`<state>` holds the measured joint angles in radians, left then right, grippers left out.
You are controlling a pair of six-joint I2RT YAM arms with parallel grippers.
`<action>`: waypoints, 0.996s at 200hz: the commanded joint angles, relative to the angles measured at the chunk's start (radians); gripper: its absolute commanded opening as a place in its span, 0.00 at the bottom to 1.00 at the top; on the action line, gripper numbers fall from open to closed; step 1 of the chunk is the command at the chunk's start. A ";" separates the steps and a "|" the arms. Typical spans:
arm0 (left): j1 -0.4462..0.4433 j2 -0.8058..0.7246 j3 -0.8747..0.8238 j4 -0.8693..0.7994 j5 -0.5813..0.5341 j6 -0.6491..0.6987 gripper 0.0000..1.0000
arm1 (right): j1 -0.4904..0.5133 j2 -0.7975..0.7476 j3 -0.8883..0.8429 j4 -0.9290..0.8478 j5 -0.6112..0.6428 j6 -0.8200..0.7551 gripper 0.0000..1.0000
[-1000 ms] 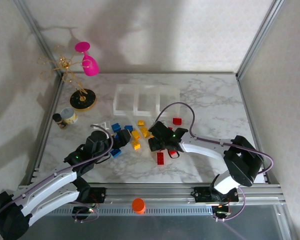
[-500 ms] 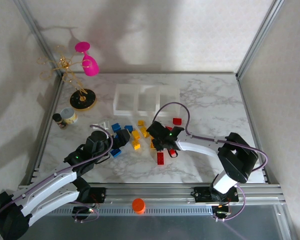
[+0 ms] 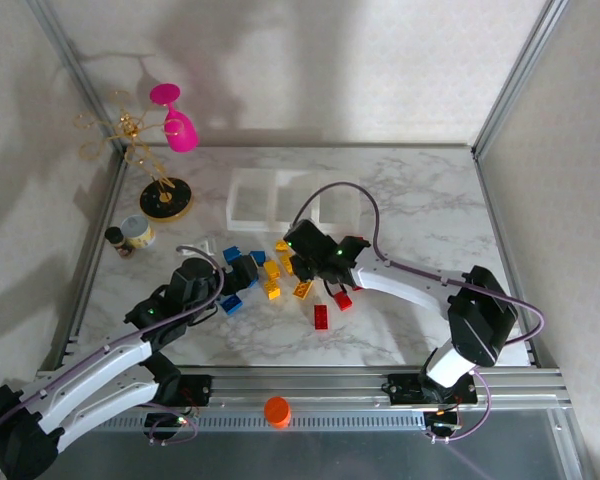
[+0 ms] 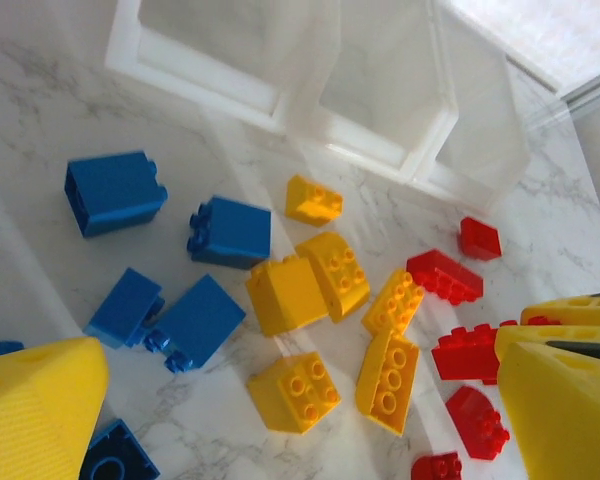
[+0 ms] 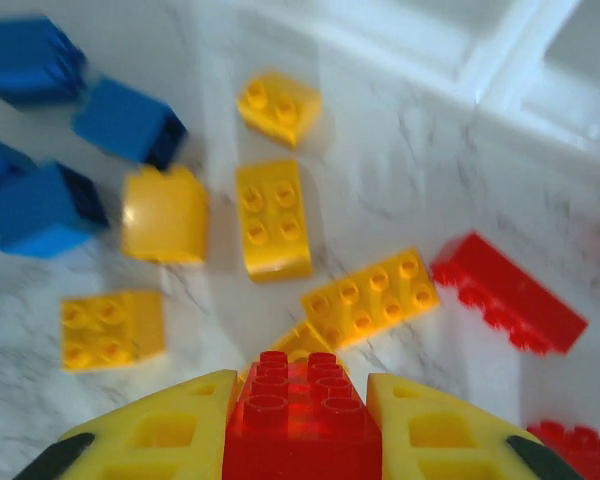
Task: Sort the legos into containers by color
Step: Pick up the lego from the center of the table, then place the lego in the container.
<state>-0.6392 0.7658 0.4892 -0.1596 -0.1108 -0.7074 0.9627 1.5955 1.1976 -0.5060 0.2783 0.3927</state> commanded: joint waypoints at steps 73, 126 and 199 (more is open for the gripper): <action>0.138 0.012 0.138 -0.107 -0.080 0.053 1.00 | -0.047 0.286 0.350 0.358 0.071 -0.111 0.21; 0.253 0.058 0.161 -0.087 -0.039 0.079 1.00 | -0.092 0.516 0.538 0.426 0.059 -0.167 0.26; 0.268 0.132 0.181 -0.061 -0.023 0.062 1.00 | -0.113 0.726 0.811 0.318 0.088 -0.222 0.44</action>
<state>-0.3820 0.8936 0.6323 -0.2287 -0.1459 -0.6544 0.8577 2.3062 1.9430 -0.1535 0.3305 0.2043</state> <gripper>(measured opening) 0.996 0.409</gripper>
